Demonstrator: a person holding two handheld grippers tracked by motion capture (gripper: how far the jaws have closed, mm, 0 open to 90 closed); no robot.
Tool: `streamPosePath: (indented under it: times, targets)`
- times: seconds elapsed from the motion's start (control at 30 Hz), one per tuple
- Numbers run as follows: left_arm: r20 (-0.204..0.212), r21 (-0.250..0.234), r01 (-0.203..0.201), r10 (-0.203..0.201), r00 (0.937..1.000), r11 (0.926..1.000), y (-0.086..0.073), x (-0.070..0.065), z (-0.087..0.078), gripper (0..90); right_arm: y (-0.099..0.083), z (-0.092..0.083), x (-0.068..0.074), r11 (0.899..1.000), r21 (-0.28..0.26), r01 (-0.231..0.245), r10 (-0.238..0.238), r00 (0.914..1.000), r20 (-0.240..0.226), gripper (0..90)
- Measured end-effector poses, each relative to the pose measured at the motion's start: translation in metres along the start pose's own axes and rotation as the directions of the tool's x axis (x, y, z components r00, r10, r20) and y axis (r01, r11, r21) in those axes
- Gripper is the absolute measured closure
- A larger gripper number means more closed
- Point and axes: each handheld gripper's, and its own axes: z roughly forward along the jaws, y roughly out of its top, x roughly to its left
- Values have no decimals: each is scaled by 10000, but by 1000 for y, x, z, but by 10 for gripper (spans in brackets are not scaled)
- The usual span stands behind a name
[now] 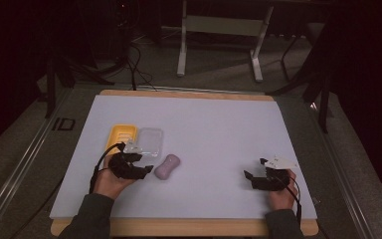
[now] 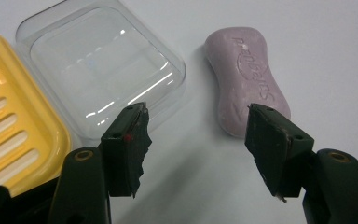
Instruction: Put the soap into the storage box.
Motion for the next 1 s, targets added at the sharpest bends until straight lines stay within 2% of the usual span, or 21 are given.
streamPosePath:
  times: [0.47,0.83,0.9,1.0]
  targets:
    - [251,241,-49,43,9997,9997,17,1,4,392,0,-1,-1,10000,-51,-38,38,10000,3,170]
    - [455,668,-183,153,9988,9976,32,-3,13,392,0,-1,-1,10000,-63,-51,51,10000,-23,170]
    - [465,796,-259,223,9987,9965,34,-5,15,392,0,-1,-1,10000,-71,-56,56,10000,-25,169]
    - [314,899,-133,105,9995,9959,37,-6,18,388,0,-1,-1,10000,-73,-57,56,10000,-22,170]
